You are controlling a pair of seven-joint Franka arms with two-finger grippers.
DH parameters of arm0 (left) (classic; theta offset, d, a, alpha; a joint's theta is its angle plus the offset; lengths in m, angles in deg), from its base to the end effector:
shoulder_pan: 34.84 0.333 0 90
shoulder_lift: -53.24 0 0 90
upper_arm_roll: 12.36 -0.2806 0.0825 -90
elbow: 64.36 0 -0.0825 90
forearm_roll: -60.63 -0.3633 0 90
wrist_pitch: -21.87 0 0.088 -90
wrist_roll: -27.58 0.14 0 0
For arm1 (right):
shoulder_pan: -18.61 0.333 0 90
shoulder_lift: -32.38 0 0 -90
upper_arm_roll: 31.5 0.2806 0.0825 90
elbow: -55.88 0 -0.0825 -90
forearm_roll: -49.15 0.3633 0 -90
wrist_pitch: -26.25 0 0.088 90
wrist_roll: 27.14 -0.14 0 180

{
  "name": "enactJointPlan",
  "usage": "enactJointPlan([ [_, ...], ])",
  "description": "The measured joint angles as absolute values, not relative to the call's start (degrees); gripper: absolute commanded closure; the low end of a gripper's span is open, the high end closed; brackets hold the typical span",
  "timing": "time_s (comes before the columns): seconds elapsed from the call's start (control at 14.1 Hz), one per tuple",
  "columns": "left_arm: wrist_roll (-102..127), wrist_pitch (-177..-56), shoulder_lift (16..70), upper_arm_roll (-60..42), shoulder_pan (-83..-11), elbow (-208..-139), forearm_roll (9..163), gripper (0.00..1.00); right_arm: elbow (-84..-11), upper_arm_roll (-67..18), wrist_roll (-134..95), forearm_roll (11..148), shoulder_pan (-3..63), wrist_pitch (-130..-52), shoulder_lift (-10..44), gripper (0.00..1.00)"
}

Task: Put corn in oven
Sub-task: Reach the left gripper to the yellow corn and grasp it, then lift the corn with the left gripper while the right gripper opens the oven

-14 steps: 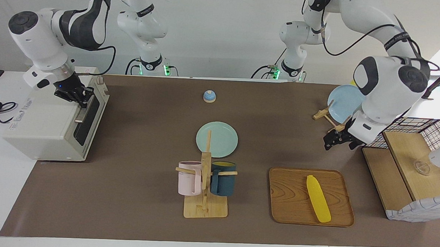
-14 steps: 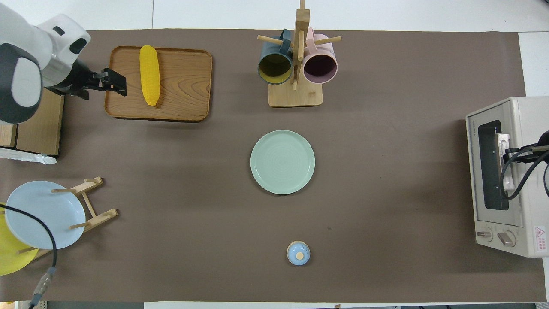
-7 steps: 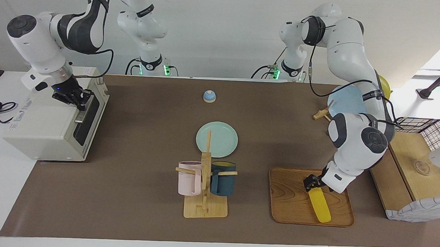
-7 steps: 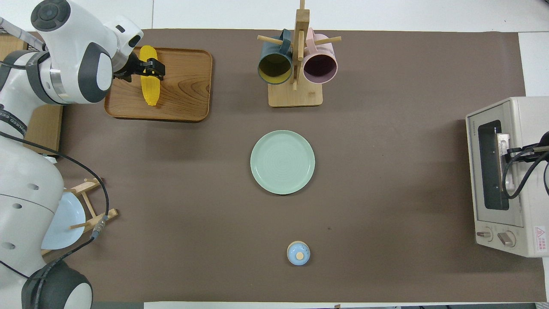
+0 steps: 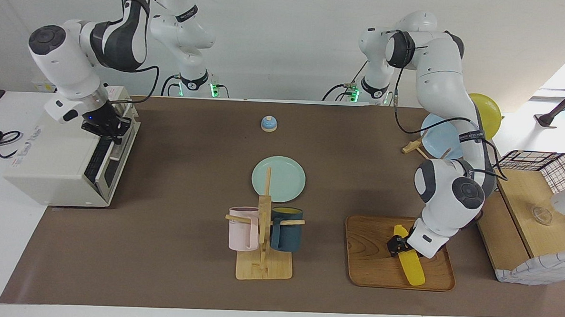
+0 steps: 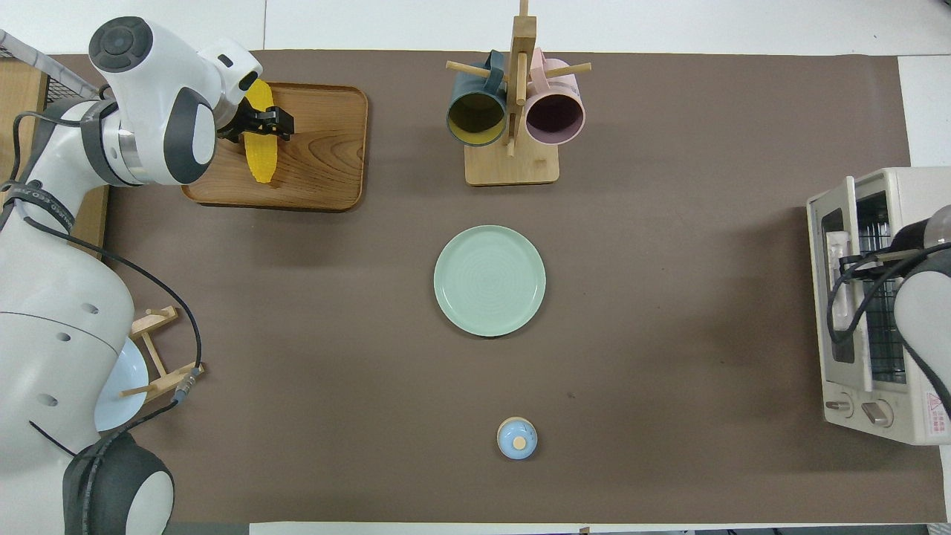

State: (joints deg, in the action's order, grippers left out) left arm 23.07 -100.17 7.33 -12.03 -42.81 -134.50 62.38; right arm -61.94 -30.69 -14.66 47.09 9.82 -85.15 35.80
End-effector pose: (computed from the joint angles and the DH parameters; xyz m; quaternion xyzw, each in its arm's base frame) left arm 0.7160 -0.1057 0.2535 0.9982 -0.0246 0.0502 0.0211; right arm 0.5057 -0.0744 0.3987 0.9984 0.0462 -0.0288 0.0121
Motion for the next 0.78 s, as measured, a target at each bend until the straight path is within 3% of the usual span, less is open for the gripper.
enactJointPlan([
  [0.21, 23.1, -100.2, 7.3, -12.0, -42.8, -134.2, 62.4, 1.00, -64.8, -30.1, -16.9, 48.0, 13.6, -89.7, 33.9, 1.00],
  [0.57, 22.9, -100.0, 7.8, -11.8, -43.3, -133.6, 63.2, 1.00, -68.6, -29.6, -17.8, 48.4, 16.5, -100.2, 29.4, 1.00],
  [0.78, 19.0, -97.4, 12.2, -11.6, -43.7, -135.1, 64.4, 1.00, -70.4, -29.6, -19.2, 48.4, 17.4, -104.5, 27.6, 1.00],
])
